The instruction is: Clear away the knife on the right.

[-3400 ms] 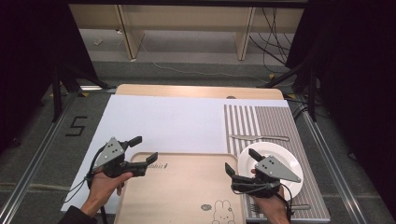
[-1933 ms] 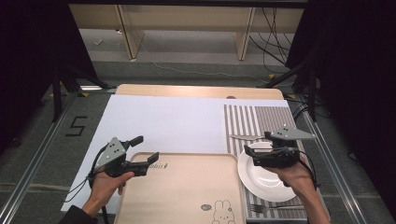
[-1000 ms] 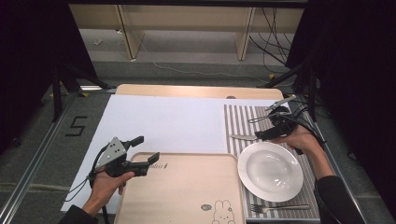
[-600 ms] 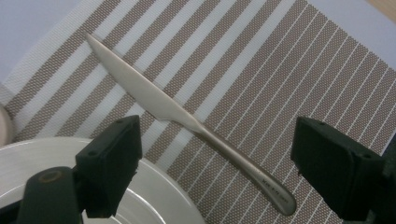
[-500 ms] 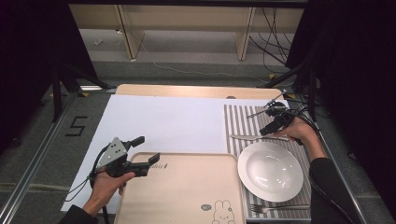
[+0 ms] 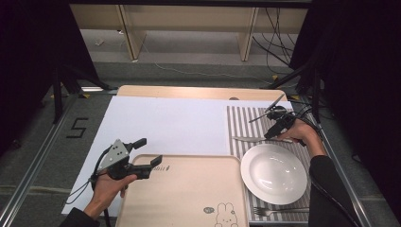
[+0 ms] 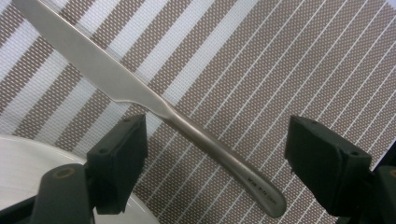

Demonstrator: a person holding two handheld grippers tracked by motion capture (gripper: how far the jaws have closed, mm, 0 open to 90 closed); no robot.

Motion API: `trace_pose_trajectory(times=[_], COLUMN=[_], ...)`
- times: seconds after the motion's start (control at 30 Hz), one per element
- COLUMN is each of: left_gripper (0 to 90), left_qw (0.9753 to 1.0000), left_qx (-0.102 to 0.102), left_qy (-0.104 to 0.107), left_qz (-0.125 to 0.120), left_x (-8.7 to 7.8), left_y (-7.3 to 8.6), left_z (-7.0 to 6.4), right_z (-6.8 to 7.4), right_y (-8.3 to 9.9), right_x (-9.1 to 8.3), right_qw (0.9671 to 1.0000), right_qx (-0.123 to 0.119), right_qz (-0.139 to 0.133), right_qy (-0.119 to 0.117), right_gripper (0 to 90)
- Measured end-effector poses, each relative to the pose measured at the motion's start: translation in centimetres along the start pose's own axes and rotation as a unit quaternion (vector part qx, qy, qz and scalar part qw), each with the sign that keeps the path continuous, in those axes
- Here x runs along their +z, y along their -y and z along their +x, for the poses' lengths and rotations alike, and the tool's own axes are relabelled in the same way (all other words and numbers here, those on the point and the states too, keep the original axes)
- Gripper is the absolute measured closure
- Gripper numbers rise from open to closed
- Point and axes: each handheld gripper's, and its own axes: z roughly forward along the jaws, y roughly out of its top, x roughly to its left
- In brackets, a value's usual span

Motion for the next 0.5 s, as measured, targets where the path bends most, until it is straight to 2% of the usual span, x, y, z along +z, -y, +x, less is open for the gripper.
trace_pose_trajectory(times=[0.03,0.07,0.1,0.13,0.27,0.37,0.5], left_gripper=[16.6,16.6,16.6,16.6,16.6,16.6,16.6], left_qw=[1.0000,1.0000,1.0000,1.0000,1.0000,1.0000,1.0000], left_qx=[0.000,0.000,0.000,0.000,0.002,0.002,0.002], left_qy=[0.000,0.000,0.000,0.000,-0.002,-0.002,-0.002], left_qz=[0.000,0.000,0.000,0.000,0.000,0.000,0.001], left_x=[0.0,0.0,0.0,0.0,0.0,0.0,0.0], left_y=[0.0,0.0,0.0,0.0,0.0,0.0,0.0], left_z=[0.0,0.0,0.0,0.0,0.0,0.0,0.0], right_z=[-0.1,0.0,-0.1,0.0,0.1,0.2,0.3], right_y=[0.0,0.1,0.1,0.1,0.3,0.4,0.5], right_x=[0.1,0.3,0.4,0.4,0.9,1.2,1.5], right_qw=[0.9999,1.0000,0.9999,0.9999,0.9997,0.9996,0.9995], right_qx=[-0.010,-0.001,-0.014,-0.010,-0.017,-0.021,-0.025], right_qz=[-0.002,0.000,-0.002,0.008,0.008,0.011,0.018], right_qy=[0.003,0.000,0.004,0.002,0.015,0.014,0.011], right_gripper=[23.3,24.1,24.3,24.3,25.8,26.5,31.8])
